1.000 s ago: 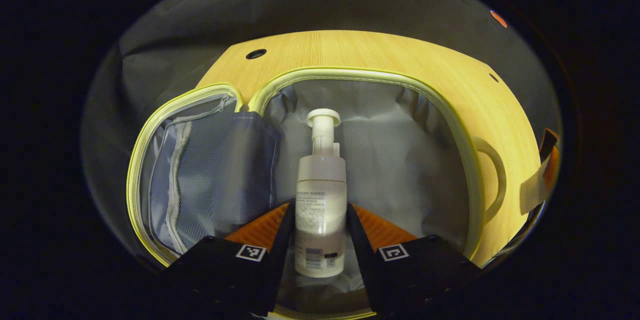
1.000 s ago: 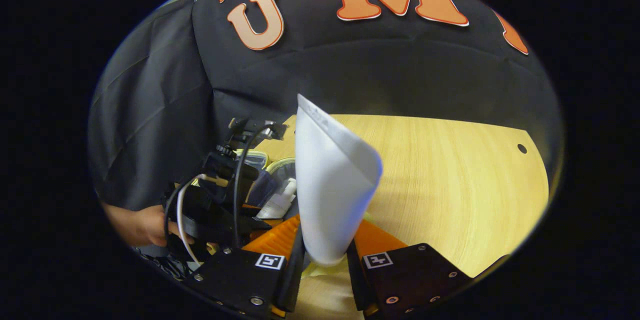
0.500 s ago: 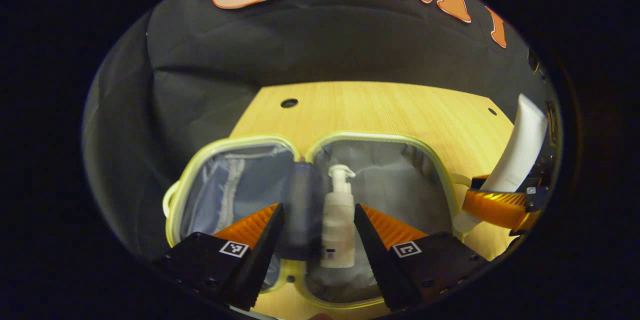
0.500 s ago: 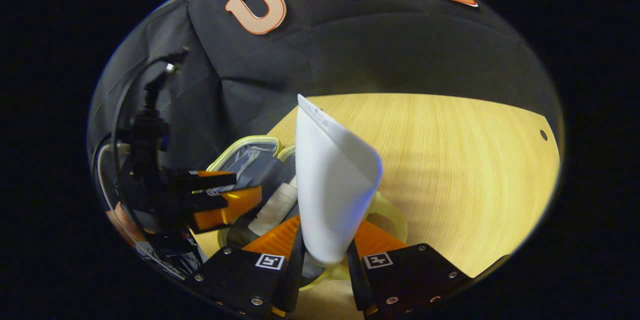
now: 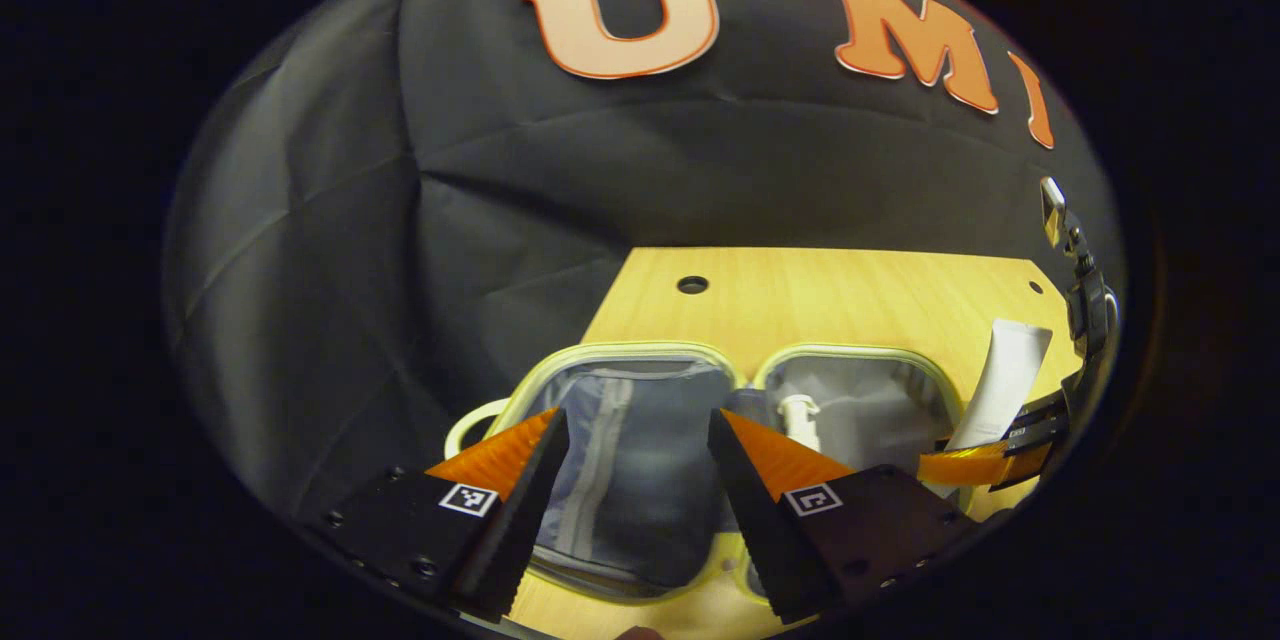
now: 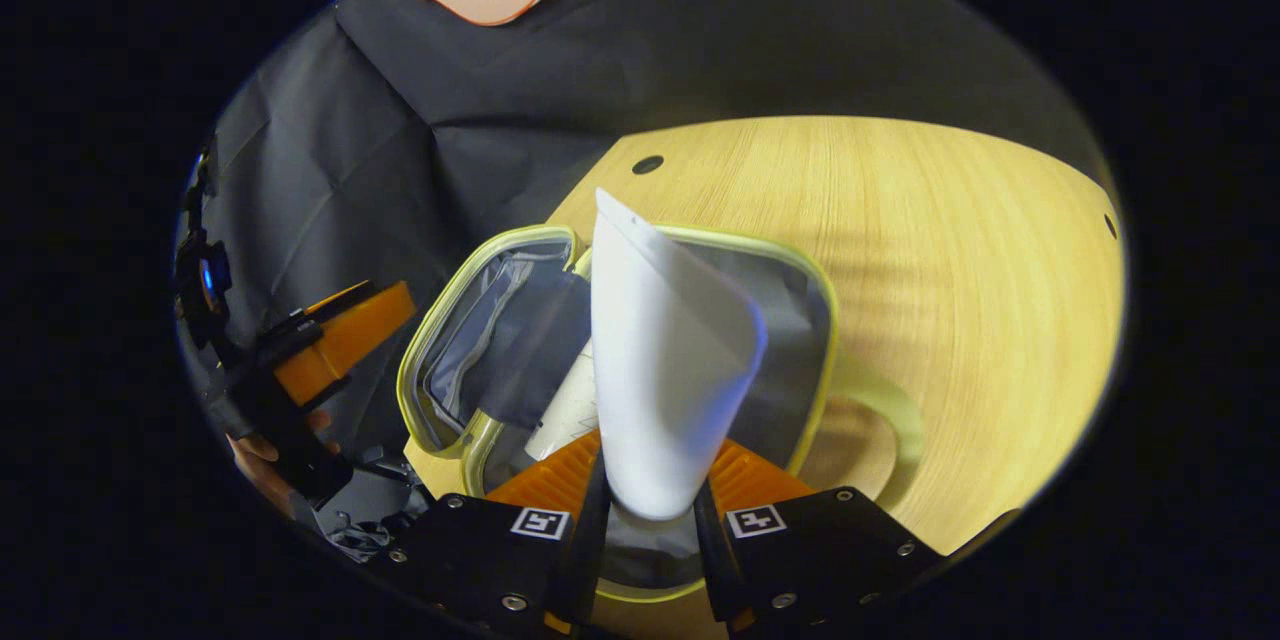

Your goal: First open the suitcase, pack the skin care products into it, and then close the suitcase.

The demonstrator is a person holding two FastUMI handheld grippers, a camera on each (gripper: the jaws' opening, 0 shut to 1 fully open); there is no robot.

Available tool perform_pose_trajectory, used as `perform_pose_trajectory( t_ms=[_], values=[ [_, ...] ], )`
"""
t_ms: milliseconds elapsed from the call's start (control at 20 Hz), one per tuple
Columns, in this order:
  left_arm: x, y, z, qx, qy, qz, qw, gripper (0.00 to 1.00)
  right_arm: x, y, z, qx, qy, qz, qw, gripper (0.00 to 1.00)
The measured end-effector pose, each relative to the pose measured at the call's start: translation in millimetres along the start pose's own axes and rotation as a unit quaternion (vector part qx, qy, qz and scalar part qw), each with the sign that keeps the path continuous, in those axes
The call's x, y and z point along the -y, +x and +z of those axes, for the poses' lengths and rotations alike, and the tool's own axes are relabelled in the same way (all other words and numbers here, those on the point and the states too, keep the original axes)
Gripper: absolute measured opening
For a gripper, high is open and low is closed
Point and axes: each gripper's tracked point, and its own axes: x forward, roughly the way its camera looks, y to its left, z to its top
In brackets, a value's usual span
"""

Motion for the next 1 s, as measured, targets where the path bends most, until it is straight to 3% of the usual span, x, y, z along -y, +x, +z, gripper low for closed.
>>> perform_pose_trajectory(
  t_ms=[200,550,600,650,800,850,1000],
  values=[
    [-52,-3,-17,-0.006,-0.061,0.028,0.998,0.88,-2,24,-12,-0.039,0.04,-0.006,0.998,0.43],
    [-136,11,-50,-0.027,-0.115,0.093,0.989,0.89,13,40,-17,-0.079,0.092,-0.051,0.991,0.43],
    [-147,16,-54,-0.023,-0.124,0.101,0.987,0.89,16,43,-19,-0.086,0.1,-0.061,0.989,0.49],
    [-155,23,-59,-0.016,-0.143,0.105,0.984,0.89,15,47,-20,-0.09,0.114,-0.064,0.987,0.43],
    [-175,38,-85,-0.031,-0.209,0.114,0.971,0.89,18,55,-21,-0.098,0.137,-0.083,0.982,0.41],
    [-180,47,-93,-0.036,-0.23,0.112,0.966,0.89,18,56,-21,-0.095,0.143,-0.089,0.981,0.47],
    [-187,67,-113,-0.056,-0.303,0.091,0.947,0.89,19,52,-15,-0.082,0.157,-0.097,0.979,0.5]
  ],
)
